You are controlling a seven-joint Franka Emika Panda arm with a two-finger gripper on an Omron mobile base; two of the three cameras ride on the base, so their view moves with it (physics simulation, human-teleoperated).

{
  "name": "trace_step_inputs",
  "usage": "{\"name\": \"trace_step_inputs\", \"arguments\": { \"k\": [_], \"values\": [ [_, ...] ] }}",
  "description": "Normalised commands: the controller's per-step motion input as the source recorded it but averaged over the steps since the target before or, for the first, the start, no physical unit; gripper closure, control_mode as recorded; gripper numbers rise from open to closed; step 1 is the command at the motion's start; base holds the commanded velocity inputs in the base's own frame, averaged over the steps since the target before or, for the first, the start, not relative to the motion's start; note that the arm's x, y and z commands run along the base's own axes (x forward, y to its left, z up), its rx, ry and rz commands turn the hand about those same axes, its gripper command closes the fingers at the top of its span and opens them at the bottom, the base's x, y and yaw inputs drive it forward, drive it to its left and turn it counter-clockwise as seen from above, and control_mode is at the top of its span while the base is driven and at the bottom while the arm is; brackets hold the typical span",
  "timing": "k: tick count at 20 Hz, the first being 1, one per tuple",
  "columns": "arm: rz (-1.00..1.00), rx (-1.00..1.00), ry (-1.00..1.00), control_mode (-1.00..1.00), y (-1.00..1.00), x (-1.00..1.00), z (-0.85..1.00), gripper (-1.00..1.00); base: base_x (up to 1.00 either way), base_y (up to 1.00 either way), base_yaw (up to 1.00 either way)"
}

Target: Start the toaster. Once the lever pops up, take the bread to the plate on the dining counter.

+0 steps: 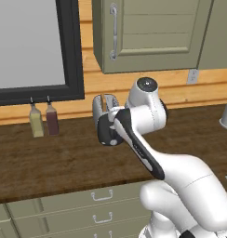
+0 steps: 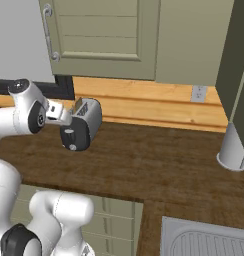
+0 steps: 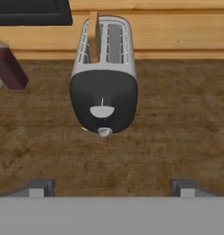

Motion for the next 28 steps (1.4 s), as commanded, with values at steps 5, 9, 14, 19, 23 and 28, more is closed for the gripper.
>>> {"name": "trace_step_inputs", "arguments": {
  "k": [5,9,14,19,23,28],
  "values": [
    [-0.04,0.02,-0.02,-1.00,-0.01,0.25,-0.05,-1.00,0.00,0.00,0.00],
    [-0.01,0.02,0.00,-1.00,-0.11,0.24,0.00,-1.00,0.00,0.00,0.00],
    [0.00,0.00,0.00,-1.00,-0.03,0.38,0.00,-1.00,0.00,0.00,0.00],
    [0.00,0.00,0.00,-1.00,0.00,0.26,-0.07,-1.00,0.00,0.00,0.00],
    [0.00,0.00,0.00,-1.00,0.00,0.00,0.00,-1.00,0.00,0.00,0.00],
    [0.00,0.00,0.00,-1.00,0.02,0.00,-0.24,-1.00,0.00,0.00,0.00]
  ]
}}
